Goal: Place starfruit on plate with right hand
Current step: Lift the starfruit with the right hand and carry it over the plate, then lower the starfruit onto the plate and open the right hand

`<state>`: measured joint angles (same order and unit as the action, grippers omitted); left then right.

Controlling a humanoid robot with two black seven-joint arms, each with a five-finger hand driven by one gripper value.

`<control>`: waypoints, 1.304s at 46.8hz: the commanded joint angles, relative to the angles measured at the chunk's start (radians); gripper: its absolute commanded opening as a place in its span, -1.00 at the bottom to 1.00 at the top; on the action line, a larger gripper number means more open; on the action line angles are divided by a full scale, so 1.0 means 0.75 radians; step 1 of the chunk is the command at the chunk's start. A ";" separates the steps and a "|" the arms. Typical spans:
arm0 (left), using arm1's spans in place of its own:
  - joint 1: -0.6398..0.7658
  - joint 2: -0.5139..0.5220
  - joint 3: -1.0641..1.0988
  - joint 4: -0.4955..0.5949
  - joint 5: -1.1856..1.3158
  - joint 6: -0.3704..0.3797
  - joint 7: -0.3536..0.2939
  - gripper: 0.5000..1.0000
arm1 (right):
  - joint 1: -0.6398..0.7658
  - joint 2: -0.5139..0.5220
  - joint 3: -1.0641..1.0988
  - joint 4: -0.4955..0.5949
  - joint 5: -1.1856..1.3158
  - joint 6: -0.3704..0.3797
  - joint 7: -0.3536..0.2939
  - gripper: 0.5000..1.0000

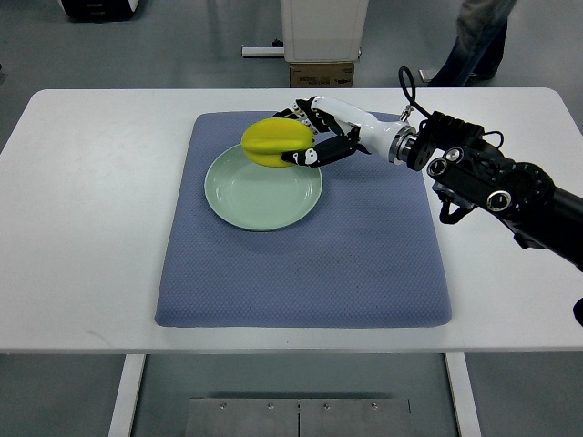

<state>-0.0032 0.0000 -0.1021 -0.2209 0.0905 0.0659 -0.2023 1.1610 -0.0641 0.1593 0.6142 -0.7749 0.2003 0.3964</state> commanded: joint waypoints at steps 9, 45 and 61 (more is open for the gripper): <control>0.000 0.000 -0.001 0.000 0.000 0.000 0.000 1.00 | 0.025 0.085 -0.096 -0.058 -0.002 -0.065 -0.058 -1.00; 0.000 0.000 0.001 0.000 0.000 0.000 0.000 1.00 | 0.062 0.085 -0.327 -0.052 -0.018 -0.167 -0.130 -1.00; 0.000 0.000 0.001 0.000 0.000 0.000 0.000 1.00 | 0.062 0.085 -0.319 -0.005 -0.002 -0.171 -0.132 0.04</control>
<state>-0.0031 0.0000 -0.1020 -0.2209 0.0905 0.0660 -0.2026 1.2073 -0.0001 -0.0859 0.6105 -0.7848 0.0740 0.2982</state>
